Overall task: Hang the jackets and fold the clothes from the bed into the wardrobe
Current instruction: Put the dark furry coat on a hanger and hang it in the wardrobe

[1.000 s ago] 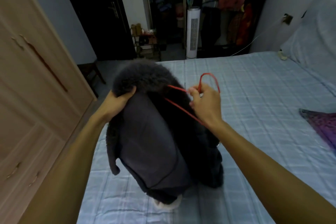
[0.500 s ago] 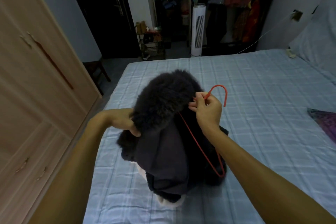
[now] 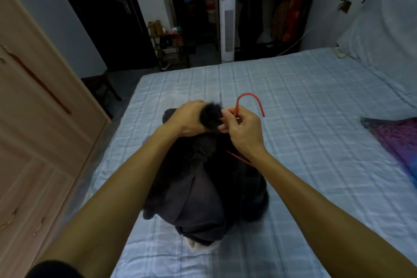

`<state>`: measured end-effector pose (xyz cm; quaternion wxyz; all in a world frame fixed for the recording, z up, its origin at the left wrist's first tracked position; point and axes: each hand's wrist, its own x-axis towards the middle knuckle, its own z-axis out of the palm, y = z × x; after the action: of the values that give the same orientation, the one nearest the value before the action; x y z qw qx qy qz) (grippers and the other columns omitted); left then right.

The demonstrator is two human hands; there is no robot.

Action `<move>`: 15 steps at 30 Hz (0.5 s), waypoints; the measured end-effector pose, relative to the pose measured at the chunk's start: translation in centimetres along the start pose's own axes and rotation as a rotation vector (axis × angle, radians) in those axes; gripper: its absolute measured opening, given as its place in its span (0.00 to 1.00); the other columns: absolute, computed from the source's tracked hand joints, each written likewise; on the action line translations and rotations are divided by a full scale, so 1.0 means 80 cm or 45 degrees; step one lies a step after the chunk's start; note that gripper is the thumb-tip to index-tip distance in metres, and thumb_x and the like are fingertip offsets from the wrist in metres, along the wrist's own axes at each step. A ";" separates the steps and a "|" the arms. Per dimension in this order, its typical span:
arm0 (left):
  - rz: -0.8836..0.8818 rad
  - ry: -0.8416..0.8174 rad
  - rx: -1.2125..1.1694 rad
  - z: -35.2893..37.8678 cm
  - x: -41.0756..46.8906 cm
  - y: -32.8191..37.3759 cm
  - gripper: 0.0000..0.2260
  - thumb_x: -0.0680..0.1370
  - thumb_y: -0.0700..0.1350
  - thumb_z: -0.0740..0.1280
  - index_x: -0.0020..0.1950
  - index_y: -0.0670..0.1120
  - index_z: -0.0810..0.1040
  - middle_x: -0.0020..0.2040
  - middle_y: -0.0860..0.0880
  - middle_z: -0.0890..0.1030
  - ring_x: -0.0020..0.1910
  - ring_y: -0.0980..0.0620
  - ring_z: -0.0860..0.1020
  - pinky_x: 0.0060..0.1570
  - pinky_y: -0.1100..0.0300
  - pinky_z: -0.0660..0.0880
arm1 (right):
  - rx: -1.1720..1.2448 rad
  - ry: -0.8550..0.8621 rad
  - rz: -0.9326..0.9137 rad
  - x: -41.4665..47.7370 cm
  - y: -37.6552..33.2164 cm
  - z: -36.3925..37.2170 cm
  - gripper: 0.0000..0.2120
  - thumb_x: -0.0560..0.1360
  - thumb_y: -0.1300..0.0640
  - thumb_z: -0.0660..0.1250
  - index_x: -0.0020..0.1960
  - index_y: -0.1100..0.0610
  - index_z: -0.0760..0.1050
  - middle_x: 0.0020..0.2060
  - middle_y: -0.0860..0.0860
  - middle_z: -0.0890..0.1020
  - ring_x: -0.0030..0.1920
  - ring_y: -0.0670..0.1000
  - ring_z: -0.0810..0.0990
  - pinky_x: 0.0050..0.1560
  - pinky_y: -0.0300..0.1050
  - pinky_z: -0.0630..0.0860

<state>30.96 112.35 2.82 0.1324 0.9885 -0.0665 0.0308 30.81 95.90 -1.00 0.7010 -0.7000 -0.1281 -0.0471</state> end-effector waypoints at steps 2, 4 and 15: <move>-0.016 0.111 -0.005 -0.001 0.004 -0.003 0.15 0.67 0.57 0.72 0.46 0.48 0.78 0.46 0.43 0.82 0.47 0.40 0.79 0.40 0.54 0.72 | -0.194 -0.064 -0.143 0.013 -0.003 -0.003 0.04 0.76 0.56 0.66 0.43 0.52 0.78 0.36 0.52 0.84 0.37 0.49 0.84 0.44 0.55 0.80; -0.015 0.234 -0.026 -0.004 0.006 -0.012 0.15 0.66 0.56 0.69 0.45 0.48 0.78 0.45 0.42 0.83 0.46 0.38 0.79 0.38 0.55 0.70 | -0.445 -0.058 -0.374 0.023 -0.008 -0.008 0.06 0.76 0.55 0.67 0.51 0.55 0.79 0.43 0.51 0.83 0.44 0.47 0.81 0.48 0.50 0.78; -0.079 0.590 -0.123 -0.055 -0.001 -0.023 0.19 0.66 0.53 0.68 0.52 0.44 0.81 0.50 0.42 0.83 0.52 0.40 0.79 0.48 0.53 0.72 | -0.822 -0.142 -0.167 -0.048 0.105 -0.024 0.18 0.73 0.55 0.67 0.62 0.57 0.73 0.56 0.53 0.76 0.56 0.51 0.75 0.57 0.52 0.75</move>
<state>30.97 115.30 6.56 0.1922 0.9491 -0.0054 0.2494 29.40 93.66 -10.06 0.4303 -0.8778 -0.1896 -0.0917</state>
